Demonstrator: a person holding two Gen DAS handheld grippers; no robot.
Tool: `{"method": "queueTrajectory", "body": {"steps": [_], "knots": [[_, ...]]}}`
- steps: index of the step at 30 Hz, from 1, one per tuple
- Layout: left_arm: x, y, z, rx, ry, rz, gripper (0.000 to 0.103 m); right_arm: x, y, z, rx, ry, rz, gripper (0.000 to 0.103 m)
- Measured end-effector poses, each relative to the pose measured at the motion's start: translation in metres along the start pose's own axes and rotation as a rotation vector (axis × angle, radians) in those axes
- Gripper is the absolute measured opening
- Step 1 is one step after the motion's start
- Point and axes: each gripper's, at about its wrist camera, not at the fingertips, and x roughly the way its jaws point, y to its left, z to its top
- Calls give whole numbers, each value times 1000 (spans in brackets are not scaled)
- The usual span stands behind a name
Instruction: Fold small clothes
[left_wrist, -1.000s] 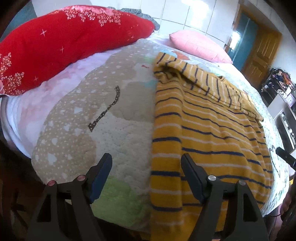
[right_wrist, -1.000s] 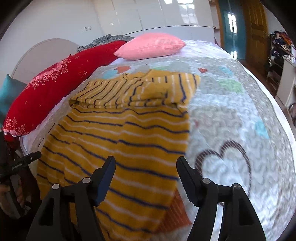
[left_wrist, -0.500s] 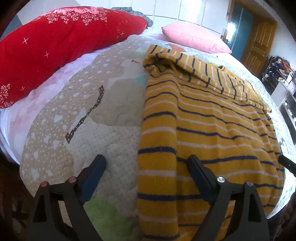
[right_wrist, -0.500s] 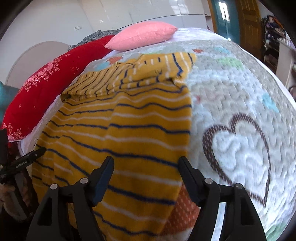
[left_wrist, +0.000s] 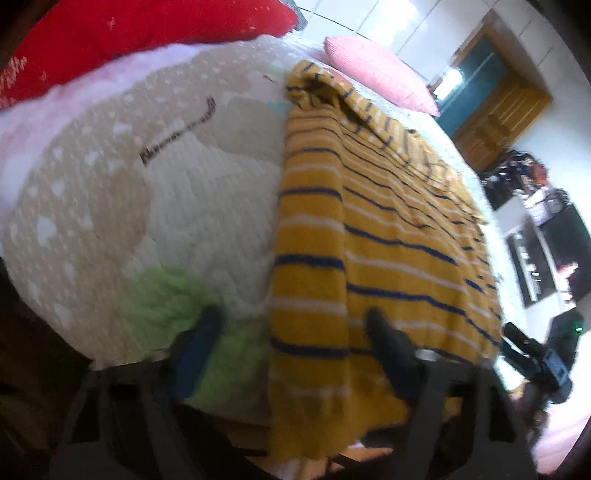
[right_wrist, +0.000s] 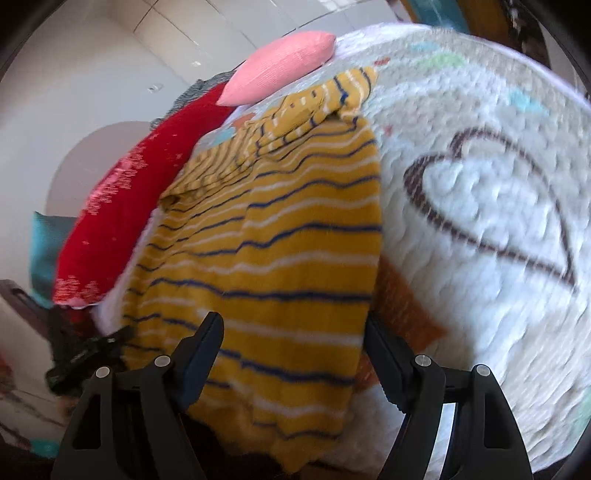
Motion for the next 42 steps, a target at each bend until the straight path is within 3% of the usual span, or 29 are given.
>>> {"method": "queueTrajectory", "body": {"steps": [2, 6, 12, 13, 14, 15, 17, 23, 28, 35, 37, 40, 42], "knots": [[0, 3, -3, -10, -3, -16, 58, 0, -6, -7, 36, 32, 80, 80], [0, 9, -9, -65, -3, -96, 58, 12, -16, -26, 115, 124, 213, 81], [14, -4, -22, -37, 52, -115, 63, 26, -16, -49, 141, 175, 253, 79], [15, -7, -24, -29, 58, -101, 47, 25, -13, -49, 125, 173, 237, 75], [17, -10, -26, -19, 66, -83, 17, 25, -10, -50, 109, 174, 218, 66], [18, -12, -27, -11, 83, -82, 8, 24, -8, -50, 98, 176, 203, 59], [11, -15, -27, -17, 75, -91, 8, 24, -2, -51, 71, 185, 154, 26], [-32, -44, -4, 69, -27, -123, 8, 2, 30, -34, -35, 155, 194, 16], [-37, -60, 43, 87, -94, -162, 8, -15, 62, 13, -157, 72, 222, 15], [-9, -89, 159, 103, -194, -105, 8, 2, 83, 122, -201, -72, 204, 14], [16, -100, 199, 91, -178, -65, 9, 22, 86, 157, -186, -92, 176, 14], [64, -120, 256, 95, -147, 62, 9, 69, 83, 211, -141, -111, 72, 14], [103, -123, 285, 84, -79, 126, 11, 97, 77, 235, -125, -97, -11, 15]]}}
